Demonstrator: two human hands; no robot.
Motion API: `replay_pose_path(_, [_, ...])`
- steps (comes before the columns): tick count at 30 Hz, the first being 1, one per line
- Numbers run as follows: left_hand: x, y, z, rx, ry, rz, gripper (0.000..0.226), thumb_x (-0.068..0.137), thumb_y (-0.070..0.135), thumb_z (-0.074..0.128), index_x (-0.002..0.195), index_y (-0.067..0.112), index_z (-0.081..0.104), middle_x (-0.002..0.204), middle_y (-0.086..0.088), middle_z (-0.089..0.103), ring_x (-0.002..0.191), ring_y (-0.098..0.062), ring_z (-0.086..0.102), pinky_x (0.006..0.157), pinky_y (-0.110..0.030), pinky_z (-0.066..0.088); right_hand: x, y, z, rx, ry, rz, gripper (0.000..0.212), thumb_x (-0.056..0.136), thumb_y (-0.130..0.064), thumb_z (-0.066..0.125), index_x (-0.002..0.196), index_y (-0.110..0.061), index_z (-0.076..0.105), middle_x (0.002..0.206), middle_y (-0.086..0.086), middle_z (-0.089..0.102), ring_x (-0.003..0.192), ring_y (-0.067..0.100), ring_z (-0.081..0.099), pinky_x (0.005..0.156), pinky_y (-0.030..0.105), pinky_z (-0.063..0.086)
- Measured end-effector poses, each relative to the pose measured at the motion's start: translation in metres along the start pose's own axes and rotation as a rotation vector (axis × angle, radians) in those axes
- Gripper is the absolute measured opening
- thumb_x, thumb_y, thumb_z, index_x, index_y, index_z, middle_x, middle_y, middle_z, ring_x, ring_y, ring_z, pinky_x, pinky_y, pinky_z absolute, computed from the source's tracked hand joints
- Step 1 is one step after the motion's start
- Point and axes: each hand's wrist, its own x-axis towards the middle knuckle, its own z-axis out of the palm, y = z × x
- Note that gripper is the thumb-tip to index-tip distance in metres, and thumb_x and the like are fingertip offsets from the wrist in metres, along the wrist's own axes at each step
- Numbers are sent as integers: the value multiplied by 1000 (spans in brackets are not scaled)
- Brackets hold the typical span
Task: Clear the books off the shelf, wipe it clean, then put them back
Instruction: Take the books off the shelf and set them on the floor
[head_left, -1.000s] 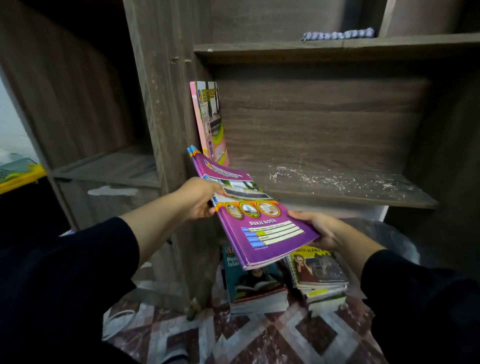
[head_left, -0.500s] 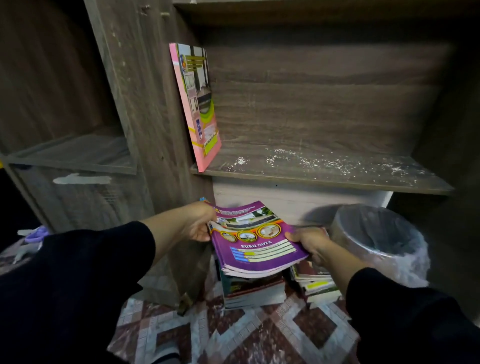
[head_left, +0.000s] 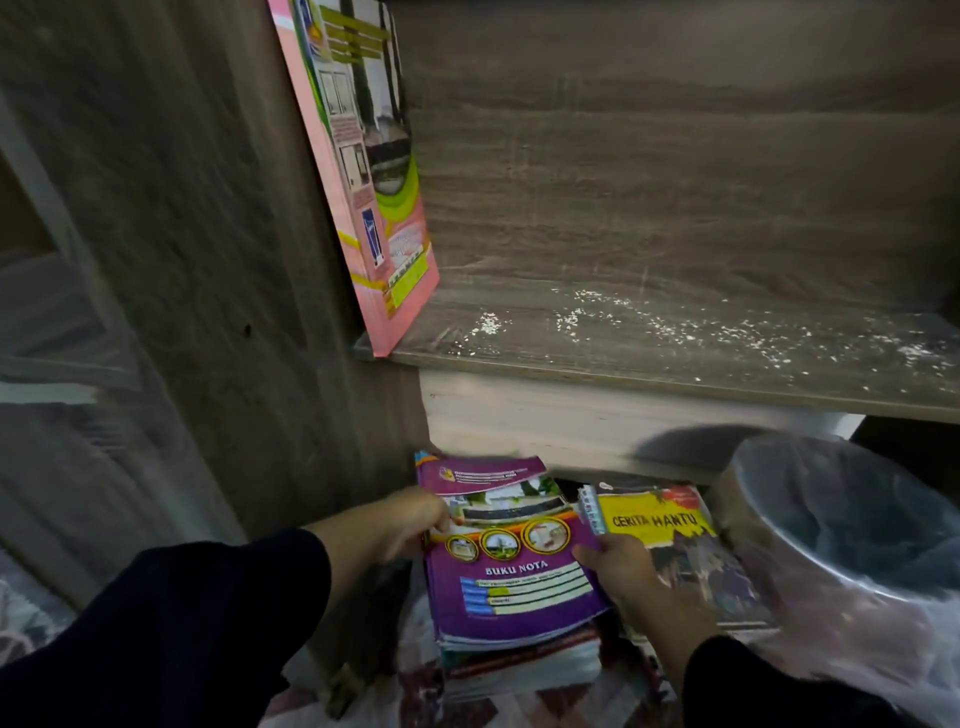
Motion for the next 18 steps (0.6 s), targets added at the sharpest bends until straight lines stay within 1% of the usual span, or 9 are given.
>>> replay_pose_path(1, [0, 1, -1, 44, -7, 12, 17, 90, -7, 40, 92, 0, 55, 75, -9, 54, 75, -20, 52, 102, -38, 4, -1, -3, 2, -193, 1, -38, 31, 82, -27, 69, 100, -1, 70, 96, 13, 73, 88, 28, 69, 79, 30, 55])
replay_pose_path(2, [-1, 3, -2, 84, 0, 31, 13, 89, -5, 43, 92, 1, 54, 73, -9, 52, 73, -19, 50, 41, -22, 21, -5, -8, 5, -342, 6, -83, 32, 83, -30, 67, 101, -4, 69, 100, 11, 72, 93, 27, 68, 75, 23, 49])
replay_pose_path(4, [-7, 12, -6, 153, 86, 101, 9, 86, 0, 50, 91, 5, 55, 79, -10, 55, 68, -18, 51, 58, -20, 45, -10, -19, 10, -436, -8, -179, 28, 83, -21, 65, 110, -10, 63, 105, 11, 70, 94, 27, 65, 69, 23, 45])
replay_pose_path(6, [-17, 23, -14, 161, 217, 196, 15, 86, -1, 51, 74, 7, 54, 73, -10, 55, 59, -17, 50, 44, -15, 40, -16, -32, 13, -456, -31, -273, 30, 82, -9, 60, 111, -15, 62, 104, 6, 70, 78, 18, 63, 63, 21, 48])
replay_pose_path(7, [-23, 30, -18, 143, 288, 252, 18, 87, -2, 51, 71, 5, 54, 74, -14, 57, 60, -22, 53, 45, -17, 41, -19, -39, 12, -447, -40, -312, 28, 82, -7, 58, 108, -16, 64, 101, 3, 70, 73, 13, 60, 60, 20, 48])
replay_pose_path(10, [-50, 53, -38, 74, 614, 426, 14, 90, 1, 48, 95, 1, 62, 104, -21, 66, 95, -35, 63, 70, -30, 46, -35, -69, 9, -264, -97, -423, 21, 85, -4, 59, 84, -26, 63, 90, -4, 65, 80, 14, 59, 74, 28, 53])
replay_pose_path(13, [-78, 78, -64, 61, 904, 628, 20, 89, 7, 48, 107, 4, 54, 111, -19, 64, 105, -37, 59, 82, -37, 46, -64, -111, -1, -143, -170, -566, 20, 89, -7, 60, 87, -26, 64, 77, -13, 63, 73, 2, 58, 69, 14, 46])
replay_pose_path(15, [-93, 96, -76, 43, 978, 711, 24, 89, 12, 48, 113, 6, 49, 111, -21, 64, 104, -39, 59, 83, -41, 47, -82, -140, -11, -85, -218, -648, 18, 89, -10, 61, 87, -27, 66, 75, -14, 65, 69, -6, 58, 66, 9, 42])
replay_pose_path(18, [-100, 114, -83, 77, 985, 686, 28, 92, 18, 50, 115, 3, 44, 116, -26, 62, 105, -43, 59, 81, -43, 47, -102, -173, -22, -19, -294, -697, 20, 89, -7, 61, 86, -26, 65, 79, -5, 64, 70, 2, 56, 61, 6, 41])
